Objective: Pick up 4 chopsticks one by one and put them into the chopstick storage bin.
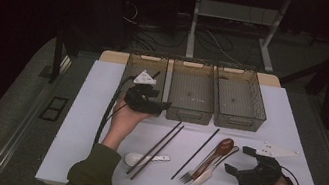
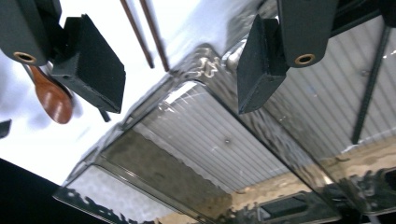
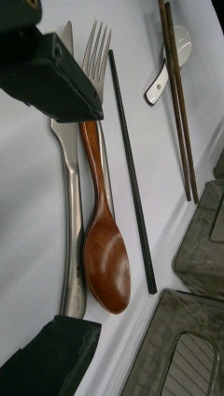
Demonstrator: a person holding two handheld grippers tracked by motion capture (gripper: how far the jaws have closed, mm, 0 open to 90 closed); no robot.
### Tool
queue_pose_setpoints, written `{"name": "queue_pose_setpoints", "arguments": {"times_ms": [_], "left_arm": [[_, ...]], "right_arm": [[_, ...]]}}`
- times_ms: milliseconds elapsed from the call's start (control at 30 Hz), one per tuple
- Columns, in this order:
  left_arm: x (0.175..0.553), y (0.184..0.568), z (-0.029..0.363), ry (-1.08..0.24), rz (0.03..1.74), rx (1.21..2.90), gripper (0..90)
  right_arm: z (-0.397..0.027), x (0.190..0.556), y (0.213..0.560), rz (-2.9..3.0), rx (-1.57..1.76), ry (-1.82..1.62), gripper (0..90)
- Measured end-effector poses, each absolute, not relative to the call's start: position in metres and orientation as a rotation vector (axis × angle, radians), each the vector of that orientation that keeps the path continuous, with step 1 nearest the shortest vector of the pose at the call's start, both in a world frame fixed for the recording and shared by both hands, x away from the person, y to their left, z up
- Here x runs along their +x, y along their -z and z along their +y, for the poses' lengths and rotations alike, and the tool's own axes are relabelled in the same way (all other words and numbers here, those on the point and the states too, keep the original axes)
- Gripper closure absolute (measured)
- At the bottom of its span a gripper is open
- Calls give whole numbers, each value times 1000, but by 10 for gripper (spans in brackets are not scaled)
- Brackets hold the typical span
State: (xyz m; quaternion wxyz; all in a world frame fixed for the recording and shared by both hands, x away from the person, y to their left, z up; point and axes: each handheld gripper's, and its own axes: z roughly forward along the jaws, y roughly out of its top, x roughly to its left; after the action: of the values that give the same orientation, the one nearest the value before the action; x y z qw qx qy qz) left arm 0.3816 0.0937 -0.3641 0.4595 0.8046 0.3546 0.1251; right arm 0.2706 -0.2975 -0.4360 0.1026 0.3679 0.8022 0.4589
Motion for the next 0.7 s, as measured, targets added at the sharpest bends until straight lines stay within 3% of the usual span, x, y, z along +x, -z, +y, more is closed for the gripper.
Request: {"name": "queue_pose_setpoints", "arguments": {"times_ms": [700], "left_arm": [[348,376,62,-221,814,2022,259]], "right_arm": [[-300,272,436,2366,1107,-1340,8]]}}
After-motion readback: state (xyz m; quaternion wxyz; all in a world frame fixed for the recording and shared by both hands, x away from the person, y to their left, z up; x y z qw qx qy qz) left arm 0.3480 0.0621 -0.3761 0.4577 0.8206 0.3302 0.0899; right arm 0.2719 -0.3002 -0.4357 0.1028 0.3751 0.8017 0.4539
